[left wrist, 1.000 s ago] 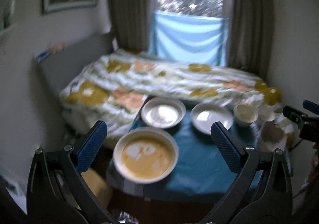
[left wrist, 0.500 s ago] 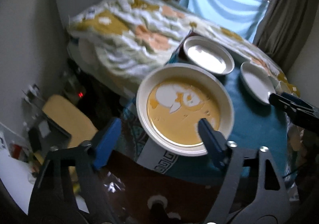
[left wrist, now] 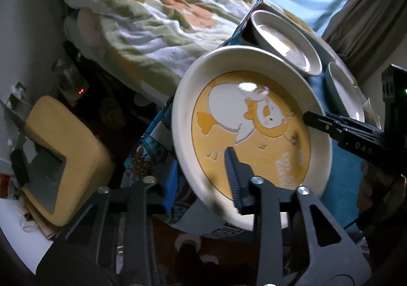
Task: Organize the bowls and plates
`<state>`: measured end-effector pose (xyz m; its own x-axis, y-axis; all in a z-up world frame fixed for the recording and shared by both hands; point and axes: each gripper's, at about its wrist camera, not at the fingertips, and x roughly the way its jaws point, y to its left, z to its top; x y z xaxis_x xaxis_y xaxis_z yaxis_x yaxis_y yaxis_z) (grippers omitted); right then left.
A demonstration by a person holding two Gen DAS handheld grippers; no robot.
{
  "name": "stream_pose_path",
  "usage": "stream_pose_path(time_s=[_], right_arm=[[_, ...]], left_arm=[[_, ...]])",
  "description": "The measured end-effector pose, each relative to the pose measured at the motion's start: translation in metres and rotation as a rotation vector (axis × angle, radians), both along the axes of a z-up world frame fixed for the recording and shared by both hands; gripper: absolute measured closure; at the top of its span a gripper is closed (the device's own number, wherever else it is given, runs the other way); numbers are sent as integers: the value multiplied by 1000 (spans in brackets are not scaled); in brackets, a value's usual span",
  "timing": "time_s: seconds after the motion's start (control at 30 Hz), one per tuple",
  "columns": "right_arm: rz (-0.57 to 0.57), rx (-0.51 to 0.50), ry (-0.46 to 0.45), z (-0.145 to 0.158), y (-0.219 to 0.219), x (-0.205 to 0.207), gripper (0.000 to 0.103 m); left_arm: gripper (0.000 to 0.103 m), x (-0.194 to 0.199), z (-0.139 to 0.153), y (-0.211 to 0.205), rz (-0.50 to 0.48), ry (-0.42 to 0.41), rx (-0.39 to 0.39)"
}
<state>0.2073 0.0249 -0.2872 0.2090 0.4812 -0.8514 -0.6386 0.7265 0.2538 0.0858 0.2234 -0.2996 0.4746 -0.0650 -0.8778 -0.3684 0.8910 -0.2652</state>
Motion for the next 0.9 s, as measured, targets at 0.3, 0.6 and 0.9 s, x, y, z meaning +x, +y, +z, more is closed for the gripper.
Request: stream_pose_path(time_s=[0.3, 0.6, 0.9], right_arm=[[-7, 32, 53, -11, 3, 10, 86], [12, 23, 17, -9, 5, 5, 86], [21, 35, -60, -3, 3, -5, 86]], left_arm=[[86, 0, -5, 4, -8, 33, -14], [84, 1, 0, -9, -49, 25, 100], [84, -2, 7, -10, -55, -16, 162]])
